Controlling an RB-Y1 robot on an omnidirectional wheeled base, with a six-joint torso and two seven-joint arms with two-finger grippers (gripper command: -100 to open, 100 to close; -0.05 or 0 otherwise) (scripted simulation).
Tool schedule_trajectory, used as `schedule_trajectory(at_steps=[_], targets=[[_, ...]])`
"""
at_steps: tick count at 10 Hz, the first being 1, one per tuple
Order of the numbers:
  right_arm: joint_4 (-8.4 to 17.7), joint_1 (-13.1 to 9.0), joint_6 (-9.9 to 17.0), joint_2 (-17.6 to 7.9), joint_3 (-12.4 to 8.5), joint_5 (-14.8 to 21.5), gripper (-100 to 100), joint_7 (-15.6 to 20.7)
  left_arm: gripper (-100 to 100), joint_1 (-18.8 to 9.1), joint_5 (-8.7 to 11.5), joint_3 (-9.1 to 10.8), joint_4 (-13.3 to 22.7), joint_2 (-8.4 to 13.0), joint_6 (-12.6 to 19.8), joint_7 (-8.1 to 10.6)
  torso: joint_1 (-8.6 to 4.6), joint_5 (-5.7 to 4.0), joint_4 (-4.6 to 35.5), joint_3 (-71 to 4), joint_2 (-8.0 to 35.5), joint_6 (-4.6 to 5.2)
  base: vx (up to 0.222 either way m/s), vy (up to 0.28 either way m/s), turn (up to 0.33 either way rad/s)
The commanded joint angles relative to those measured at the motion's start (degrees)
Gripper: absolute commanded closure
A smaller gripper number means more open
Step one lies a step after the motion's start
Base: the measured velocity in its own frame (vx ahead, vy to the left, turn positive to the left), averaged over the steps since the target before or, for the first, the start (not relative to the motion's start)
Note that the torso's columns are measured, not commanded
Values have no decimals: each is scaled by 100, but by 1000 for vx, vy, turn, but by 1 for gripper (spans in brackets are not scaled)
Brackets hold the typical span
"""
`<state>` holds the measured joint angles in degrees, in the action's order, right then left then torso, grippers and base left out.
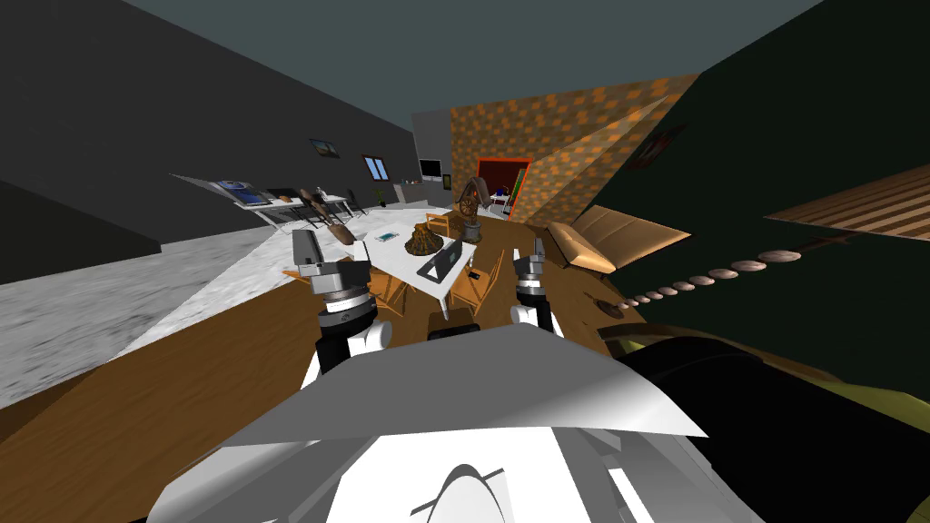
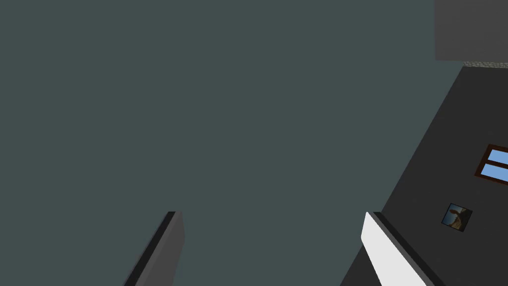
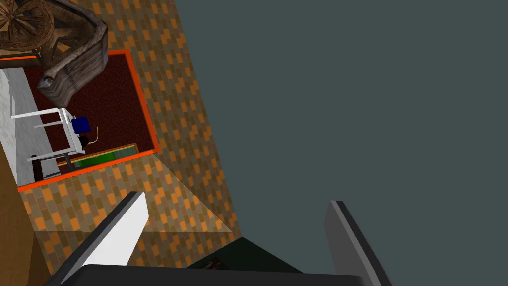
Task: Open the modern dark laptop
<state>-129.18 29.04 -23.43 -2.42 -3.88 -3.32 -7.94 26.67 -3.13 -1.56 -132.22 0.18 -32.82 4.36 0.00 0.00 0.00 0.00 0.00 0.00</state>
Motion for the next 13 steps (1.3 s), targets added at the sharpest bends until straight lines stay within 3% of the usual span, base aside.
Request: schedule_trajectory(at_steps=[1,9,10,13], targets=[[0,0,0,0,0,0,0,0,0,0,0,0,0,0,0,0,0,0,235,-467,232,0,0,0,0],[-2,0,-1,0,0,0,0,0,0,0,0,0,-2,0,-1,0,0,0,3537,-7073,3539,0,0,0,0],[-2,0,-1,0,0,0,0,0,-100,-33,-12,-13,20,202,59,21,0,0,3960,-7919,3962,0,5,2,-37],[1,0,0,0,0,0,0,0,-100,-157,-56,-63,104,581,283,100,3,1,4222,-8451,4222,0,-2,9,-62]])
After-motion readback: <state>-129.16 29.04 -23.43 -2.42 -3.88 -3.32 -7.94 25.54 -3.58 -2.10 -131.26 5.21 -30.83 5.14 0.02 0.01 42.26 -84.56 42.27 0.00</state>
